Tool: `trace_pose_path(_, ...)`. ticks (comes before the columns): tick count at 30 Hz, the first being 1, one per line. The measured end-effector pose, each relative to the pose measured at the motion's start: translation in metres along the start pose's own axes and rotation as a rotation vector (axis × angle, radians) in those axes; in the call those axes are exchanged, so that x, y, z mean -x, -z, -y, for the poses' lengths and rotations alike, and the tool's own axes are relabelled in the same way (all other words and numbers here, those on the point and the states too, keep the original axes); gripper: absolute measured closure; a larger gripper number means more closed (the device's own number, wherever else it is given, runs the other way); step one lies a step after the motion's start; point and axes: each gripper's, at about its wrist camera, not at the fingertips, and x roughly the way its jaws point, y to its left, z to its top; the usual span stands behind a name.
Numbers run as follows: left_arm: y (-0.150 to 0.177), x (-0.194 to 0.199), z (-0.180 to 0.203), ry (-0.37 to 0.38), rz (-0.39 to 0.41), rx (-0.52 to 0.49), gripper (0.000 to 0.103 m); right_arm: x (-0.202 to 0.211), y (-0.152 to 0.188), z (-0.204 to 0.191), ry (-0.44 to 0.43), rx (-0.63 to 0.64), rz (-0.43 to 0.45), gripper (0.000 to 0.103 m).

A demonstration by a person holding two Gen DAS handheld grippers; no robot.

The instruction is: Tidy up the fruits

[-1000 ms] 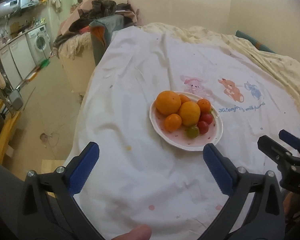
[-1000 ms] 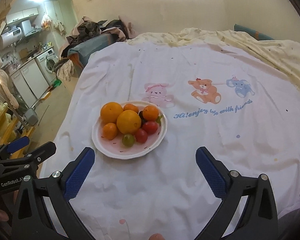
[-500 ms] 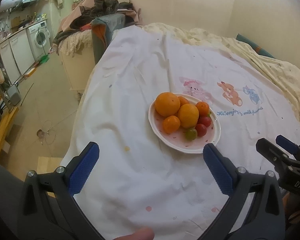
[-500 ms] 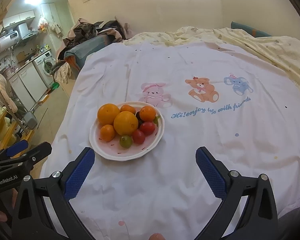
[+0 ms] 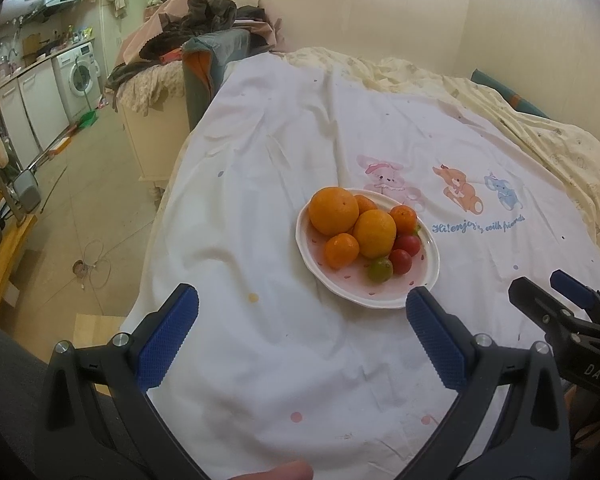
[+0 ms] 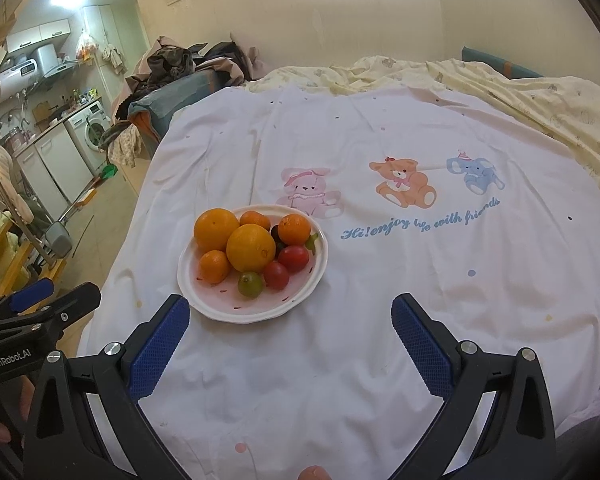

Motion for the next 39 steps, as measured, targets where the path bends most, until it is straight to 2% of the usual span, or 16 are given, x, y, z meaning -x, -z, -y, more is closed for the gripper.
trace_pose_path(39, -0.0011, 0.0013, 0.0018, -0.003, 0.003, -0.001, 0.001, 0.0000, -0.0055, 0.0071, -0.007, -0.004, 0.004, 0.000)
